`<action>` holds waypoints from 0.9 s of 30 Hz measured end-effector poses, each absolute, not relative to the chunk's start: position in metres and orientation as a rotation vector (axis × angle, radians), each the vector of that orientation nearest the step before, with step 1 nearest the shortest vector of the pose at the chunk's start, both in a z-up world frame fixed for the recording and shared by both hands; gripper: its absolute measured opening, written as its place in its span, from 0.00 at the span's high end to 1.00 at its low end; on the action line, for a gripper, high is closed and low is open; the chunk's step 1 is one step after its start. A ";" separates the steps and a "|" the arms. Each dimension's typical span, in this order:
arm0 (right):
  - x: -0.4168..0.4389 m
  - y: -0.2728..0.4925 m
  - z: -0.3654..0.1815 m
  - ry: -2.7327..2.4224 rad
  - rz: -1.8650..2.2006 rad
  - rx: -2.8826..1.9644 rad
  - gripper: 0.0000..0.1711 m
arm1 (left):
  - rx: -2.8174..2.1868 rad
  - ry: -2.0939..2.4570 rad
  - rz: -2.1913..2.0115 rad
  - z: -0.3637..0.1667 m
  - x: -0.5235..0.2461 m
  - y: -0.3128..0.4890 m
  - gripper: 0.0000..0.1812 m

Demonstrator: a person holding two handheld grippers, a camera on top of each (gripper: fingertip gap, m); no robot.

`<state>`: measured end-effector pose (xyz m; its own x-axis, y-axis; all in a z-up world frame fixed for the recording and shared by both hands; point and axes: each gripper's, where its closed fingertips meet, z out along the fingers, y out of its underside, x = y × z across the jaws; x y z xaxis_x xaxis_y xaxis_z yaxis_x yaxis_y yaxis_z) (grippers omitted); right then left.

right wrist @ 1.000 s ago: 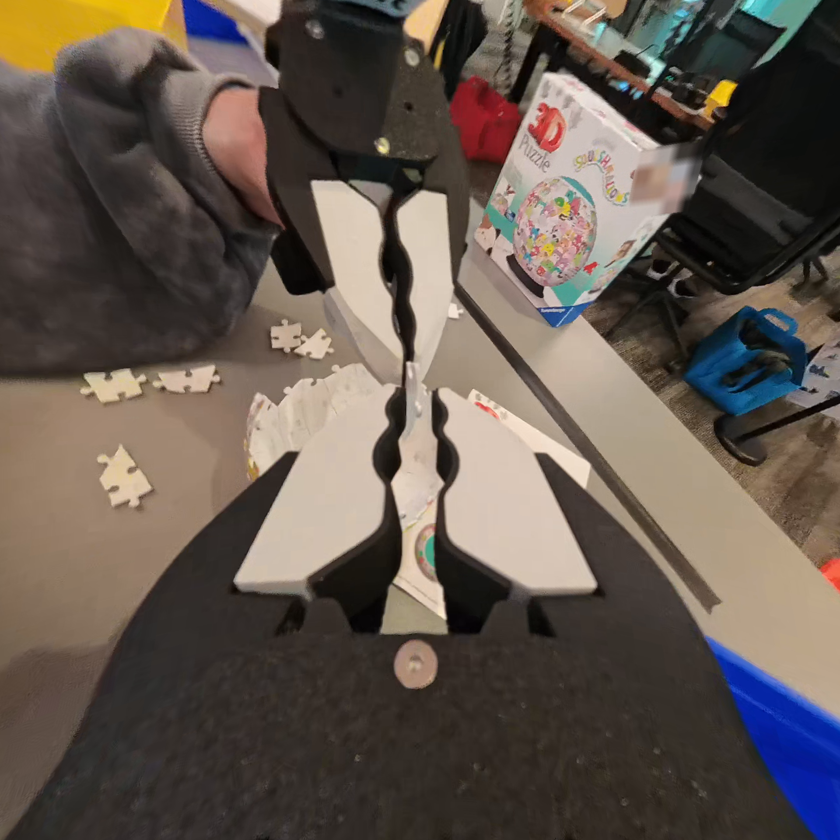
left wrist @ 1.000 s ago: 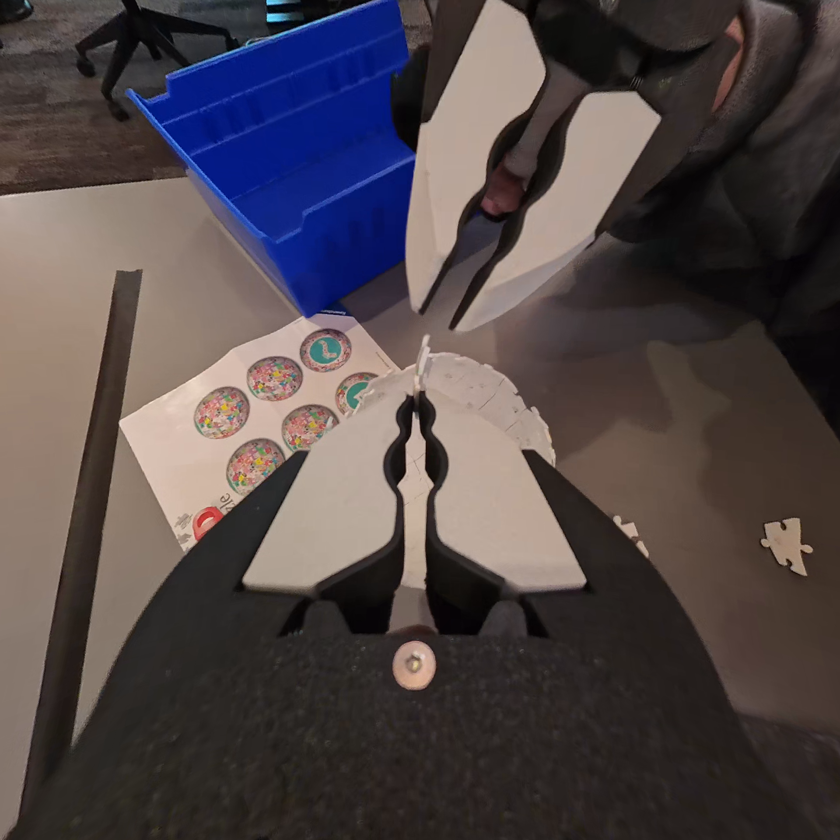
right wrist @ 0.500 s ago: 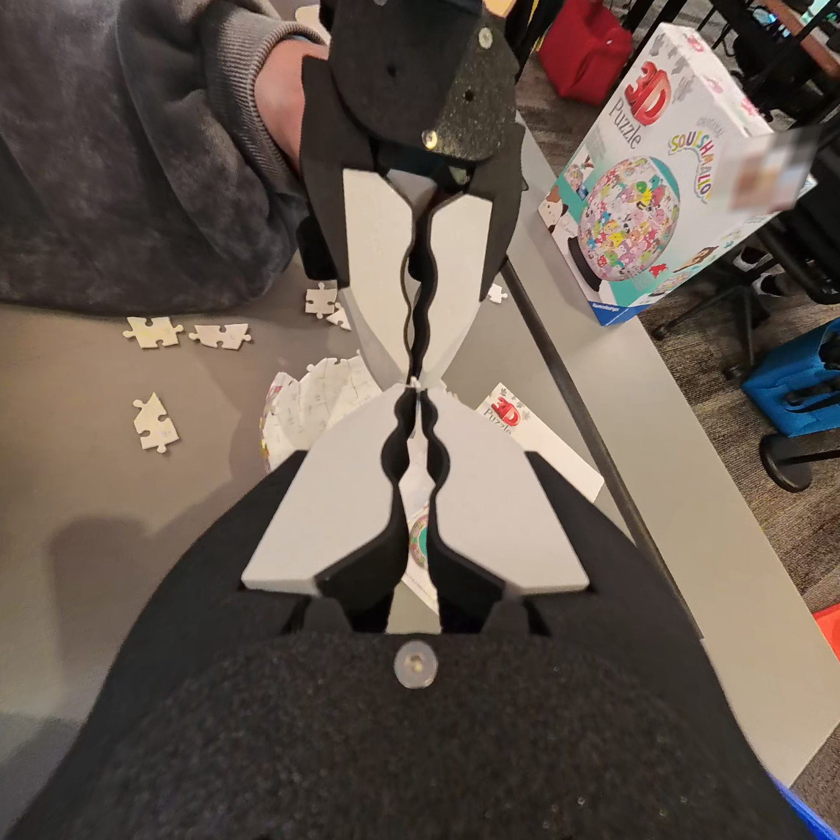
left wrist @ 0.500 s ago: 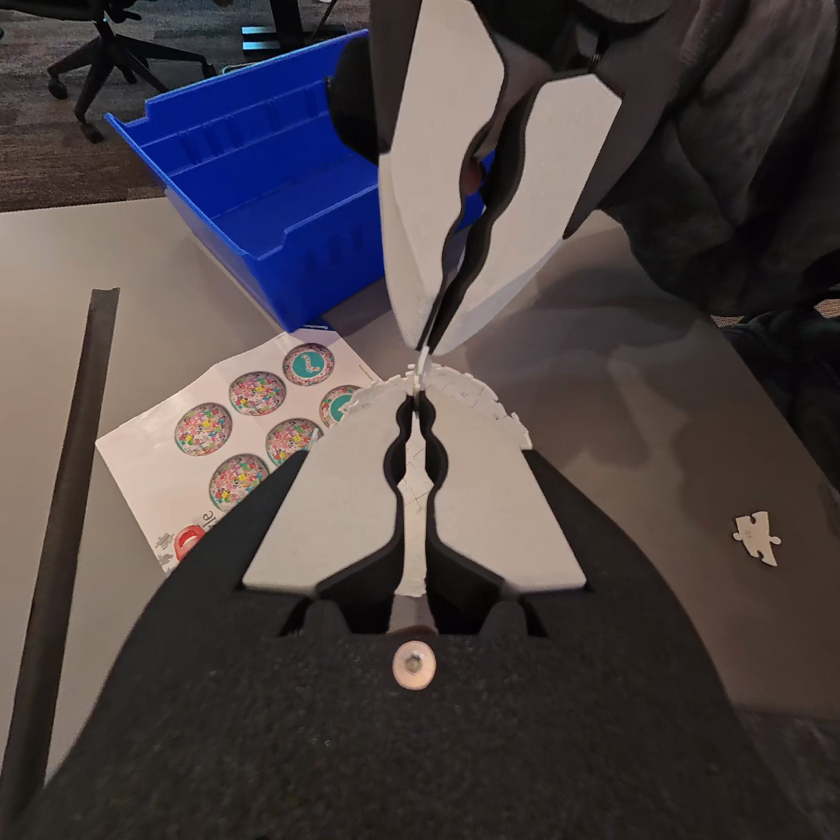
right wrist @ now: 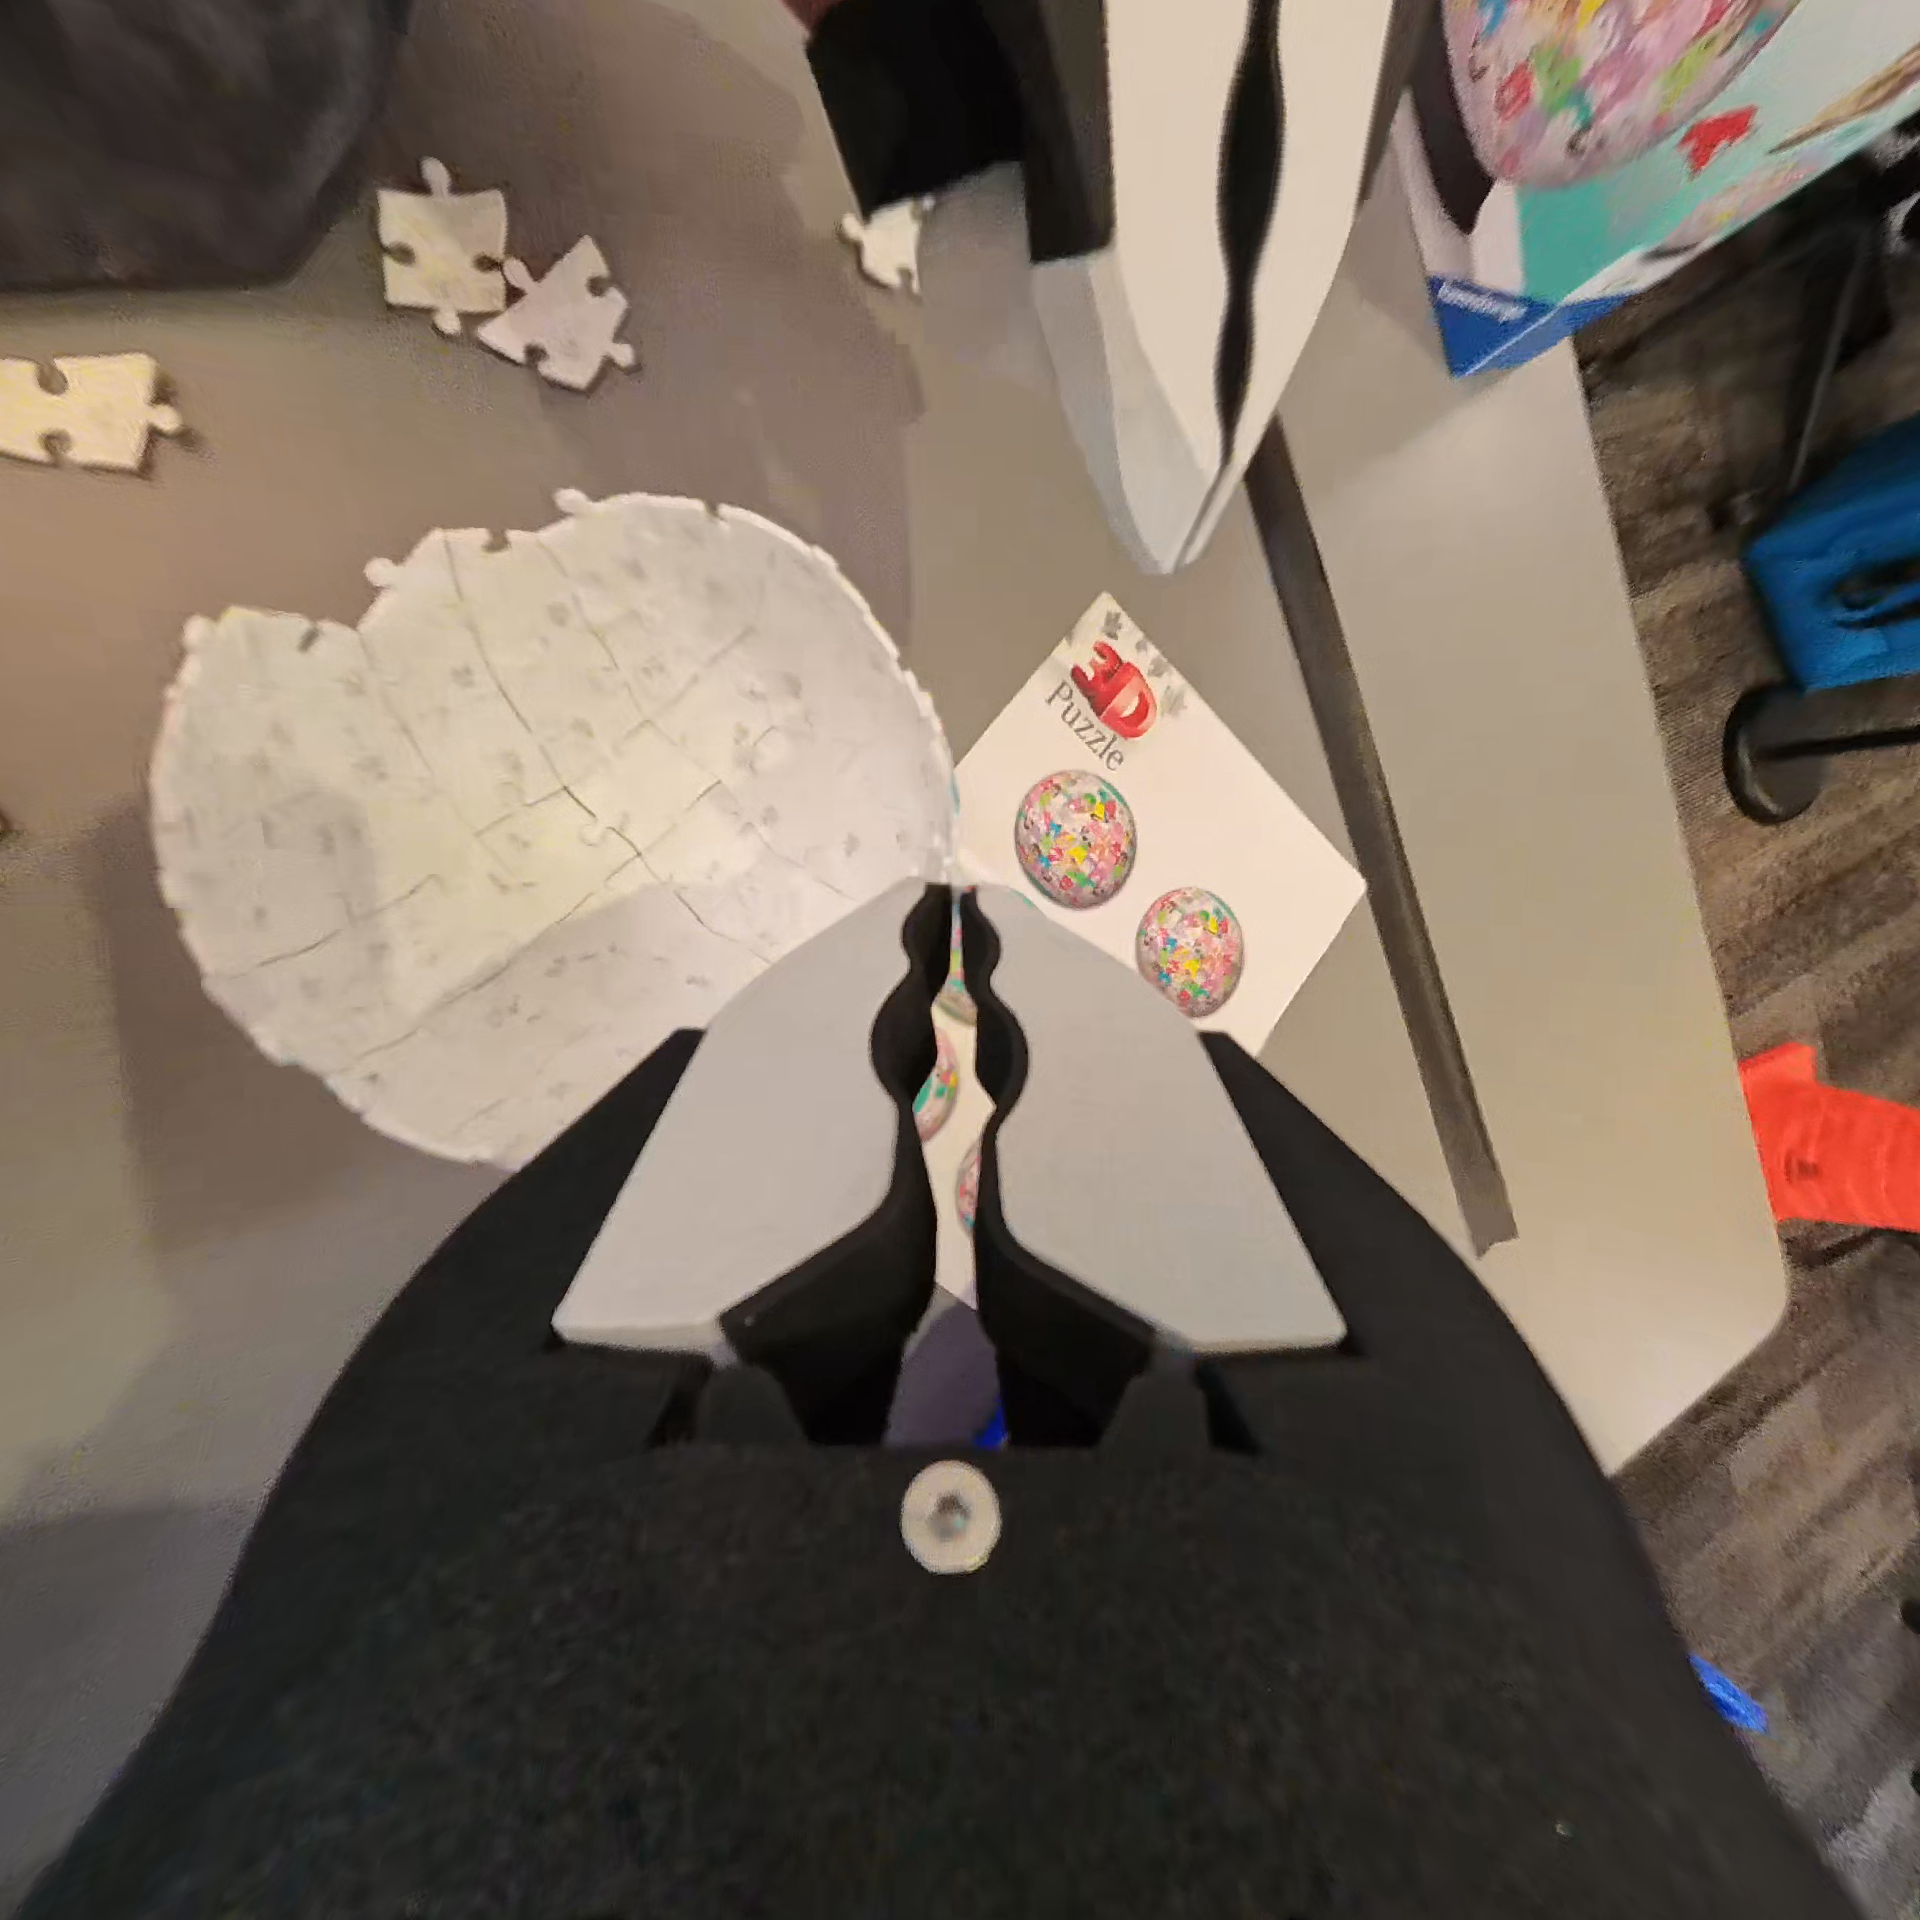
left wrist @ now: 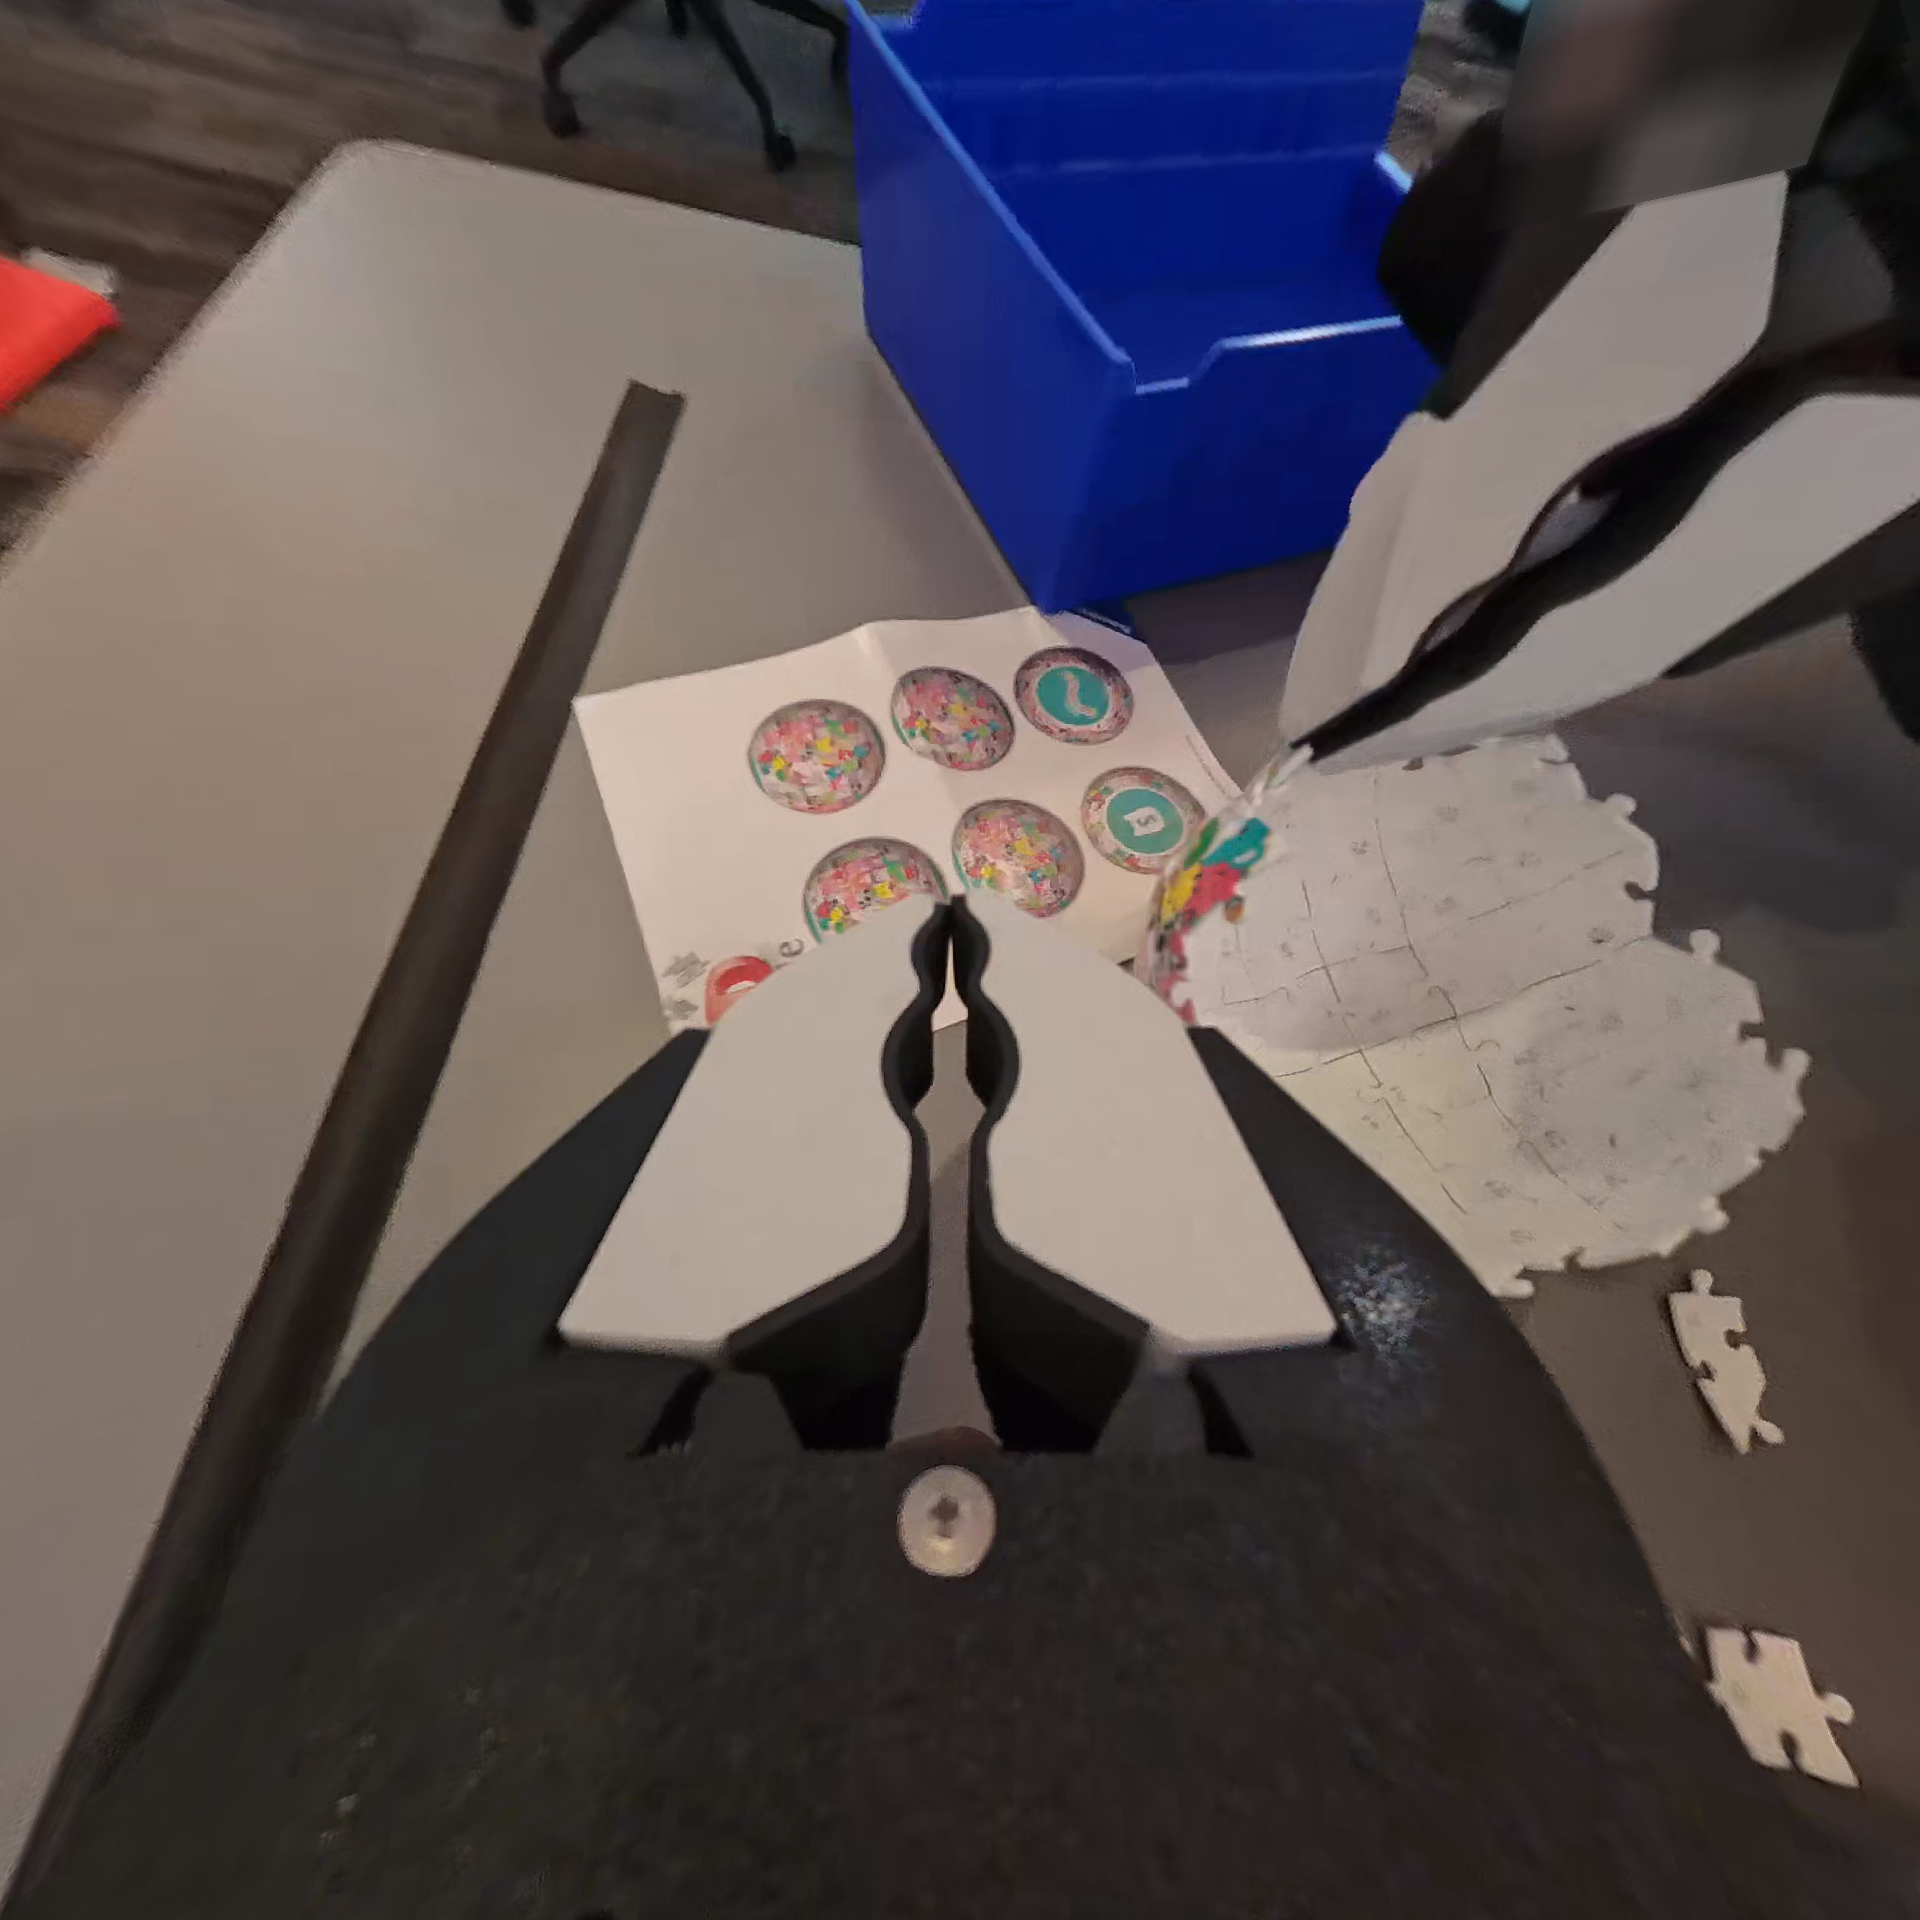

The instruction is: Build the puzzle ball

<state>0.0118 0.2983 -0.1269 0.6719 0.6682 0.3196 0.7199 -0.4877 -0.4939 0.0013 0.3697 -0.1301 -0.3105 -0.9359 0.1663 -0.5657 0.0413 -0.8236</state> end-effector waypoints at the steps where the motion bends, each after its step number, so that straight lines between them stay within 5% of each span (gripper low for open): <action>1: 0.011 0.300 -0.130 -1.056 -0.101 -2.299 0.99 | -1.527 1.914 -1.225 -0.136 0.006 0.369 1.00; 27: 0.010 0.302 -0.141 -0.934 -0.108 -2.282 0.99 | -1.266 2.274 -1.796 -0.143 0.020 0.304 1.00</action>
<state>0.0101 0.3017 -0.1409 0.7414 0.5961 0.3081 0.6507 -0.5264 -0.5473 0.0202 0.3039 -0.1432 -0.6791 -0.5641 0.4698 -0.5876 0.0341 -0.8084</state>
